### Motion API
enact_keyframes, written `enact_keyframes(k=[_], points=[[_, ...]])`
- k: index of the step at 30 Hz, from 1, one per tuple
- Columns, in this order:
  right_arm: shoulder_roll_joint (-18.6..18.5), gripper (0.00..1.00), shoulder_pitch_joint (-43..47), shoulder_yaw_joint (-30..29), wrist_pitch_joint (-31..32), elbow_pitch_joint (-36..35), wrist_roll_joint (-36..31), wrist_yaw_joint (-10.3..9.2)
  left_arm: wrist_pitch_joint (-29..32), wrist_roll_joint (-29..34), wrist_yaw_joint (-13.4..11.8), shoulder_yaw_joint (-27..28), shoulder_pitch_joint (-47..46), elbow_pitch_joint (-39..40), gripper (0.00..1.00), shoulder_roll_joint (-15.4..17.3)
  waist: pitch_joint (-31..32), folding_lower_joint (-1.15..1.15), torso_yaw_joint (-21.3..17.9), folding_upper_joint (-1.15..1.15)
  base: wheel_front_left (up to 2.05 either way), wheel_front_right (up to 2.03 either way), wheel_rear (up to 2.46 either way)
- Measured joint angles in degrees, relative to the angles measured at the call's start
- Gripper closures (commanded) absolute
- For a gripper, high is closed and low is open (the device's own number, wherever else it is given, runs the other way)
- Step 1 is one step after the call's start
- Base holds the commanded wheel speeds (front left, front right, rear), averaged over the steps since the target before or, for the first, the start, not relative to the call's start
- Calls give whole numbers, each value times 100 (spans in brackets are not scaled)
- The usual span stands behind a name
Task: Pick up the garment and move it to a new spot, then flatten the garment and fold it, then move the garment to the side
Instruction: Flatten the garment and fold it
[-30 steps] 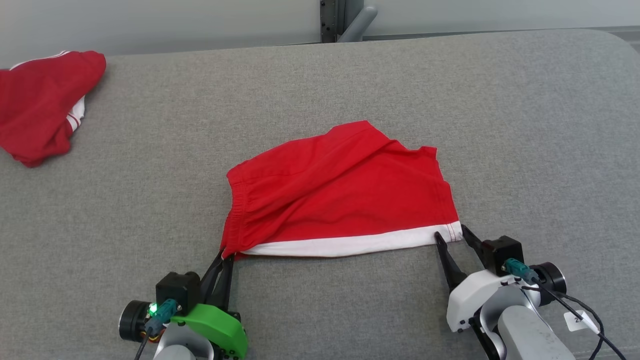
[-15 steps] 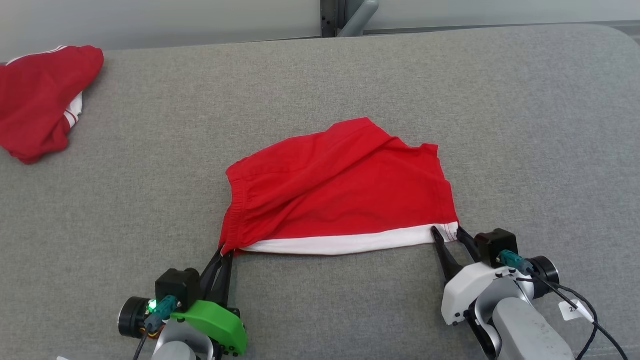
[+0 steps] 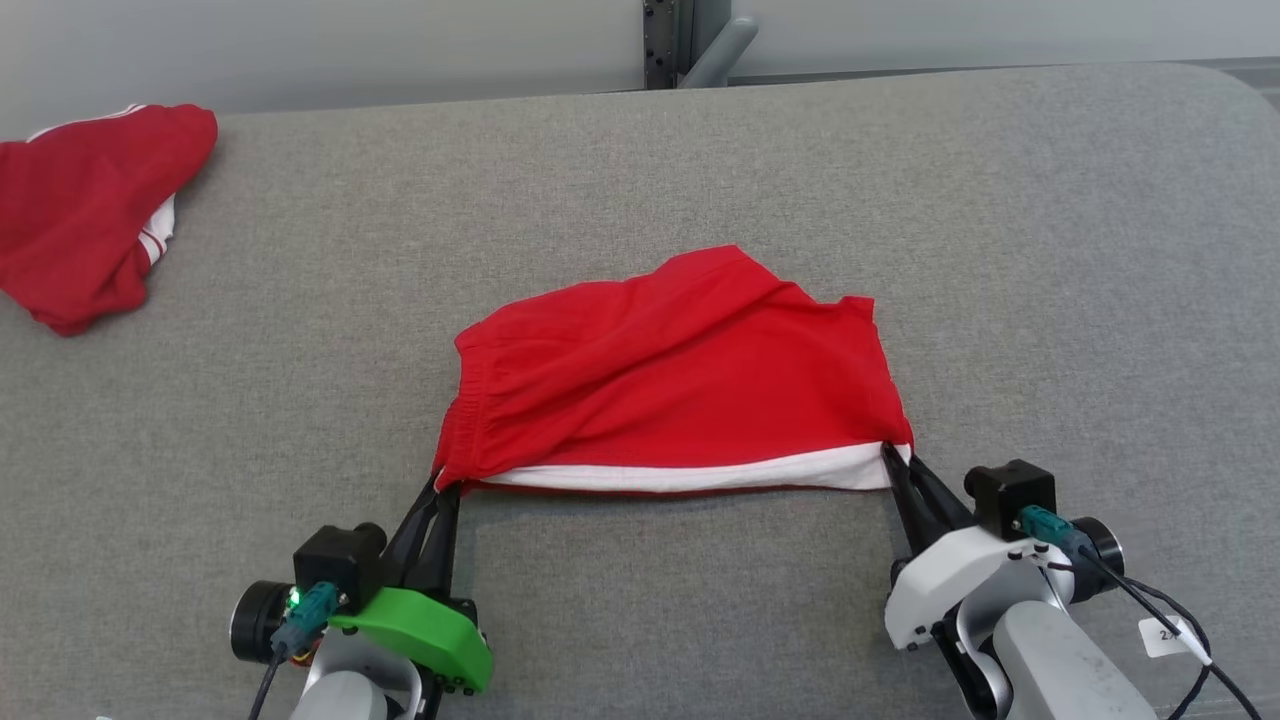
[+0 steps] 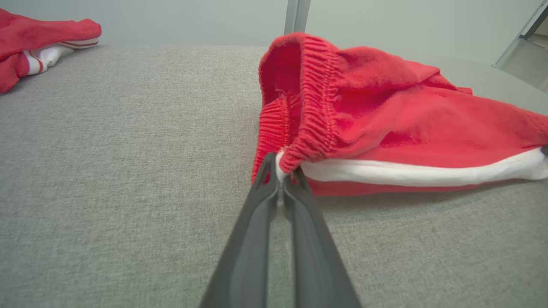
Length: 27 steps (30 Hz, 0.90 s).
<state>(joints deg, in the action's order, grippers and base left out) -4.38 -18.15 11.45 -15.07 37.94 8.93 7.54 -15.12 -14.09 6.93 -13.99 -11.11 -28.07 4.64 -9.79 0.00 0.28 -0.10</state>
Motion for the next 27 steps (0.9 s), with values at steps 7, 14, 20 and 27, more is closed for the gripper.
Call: enact_keyframes(k=[7, 14, 20, 27], points=[[-93, 100, 355, 35, 0, -1050, 672, 0, 0, -487, 20, 136, 116, 600, 100, -71, 195, 0, -67, 0, 0, 0, 0], [-330, 100, 604, 270, 75, -2427, 1837, -1, 1, -1288, 37, -19, 305, 1536, 100, -100, 584, 0, -174, 0, 0, 0, 0], [-612, 100, 818, 169, 352, -3550, 2336, -2, 224, -1914, 40, -116, 443, 2494, 100, 110, 945, 0, -236, 0, 0, 0, 0], [-712, 100, 1010, -332, 568, -4913, 2526, -3, 732, -2220, 11, 22, 461, 3921, 100, 419, 1212, 0, -259, 0, 0, 0, 0]])
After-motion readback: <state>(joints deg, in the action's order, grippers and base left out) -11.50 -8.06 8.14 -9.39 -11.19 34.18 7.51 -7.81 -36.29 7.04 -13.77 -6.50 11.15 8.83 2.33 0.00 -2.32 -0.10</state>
